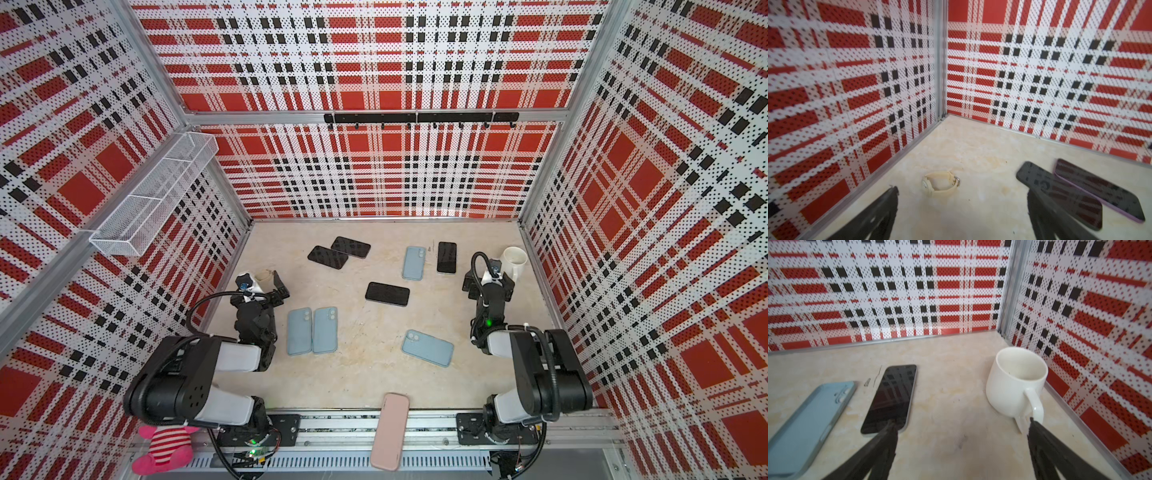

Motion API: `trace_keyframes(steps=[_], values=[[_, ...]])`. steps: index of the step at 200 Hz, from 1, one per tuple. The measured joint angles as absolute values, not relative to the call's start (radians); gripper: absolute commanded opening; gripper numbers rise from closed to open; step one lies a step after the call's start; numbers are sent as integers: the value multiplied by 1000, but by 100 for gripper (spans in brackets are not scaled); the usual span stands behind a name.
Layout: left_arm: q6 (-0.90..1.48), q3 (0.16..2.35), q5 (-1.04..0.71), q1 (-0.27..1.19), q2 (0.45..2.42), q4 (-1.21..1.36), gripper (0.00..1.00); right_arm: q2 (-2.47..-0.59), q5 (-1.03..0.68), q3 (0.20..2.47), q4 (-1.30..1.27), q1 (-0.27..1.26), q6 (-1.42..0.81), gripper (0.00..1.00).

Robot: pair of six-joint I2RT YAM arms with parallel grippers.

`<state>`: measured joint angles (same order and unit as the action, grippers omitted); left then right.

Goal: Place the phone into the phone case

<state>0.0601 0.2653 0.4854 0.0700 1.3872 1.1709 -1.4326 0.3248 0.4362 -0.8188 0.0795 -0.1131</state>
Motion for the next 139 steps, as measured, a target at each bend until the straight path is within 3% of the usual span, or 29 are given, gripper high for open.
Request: trace_keyframes(steps=[29, 62, 103, 139], values=[[136, 487, 597, 145, 1196, 842, 98, -1324, 433, 596, -459, 166, -174, 100], [243, 722, 564, 213, 1133, 484, 99, -1206, 456, 729, -10, 222, -333, 100], [285, 942, 468, 409, 1304, 87, 98, -1129, 408, 797, 440, 286, -498, 78], [297, 975, 369, 551, 1414, -112, 98, -1111, 286, 807, 720, 333, -583, 59]])
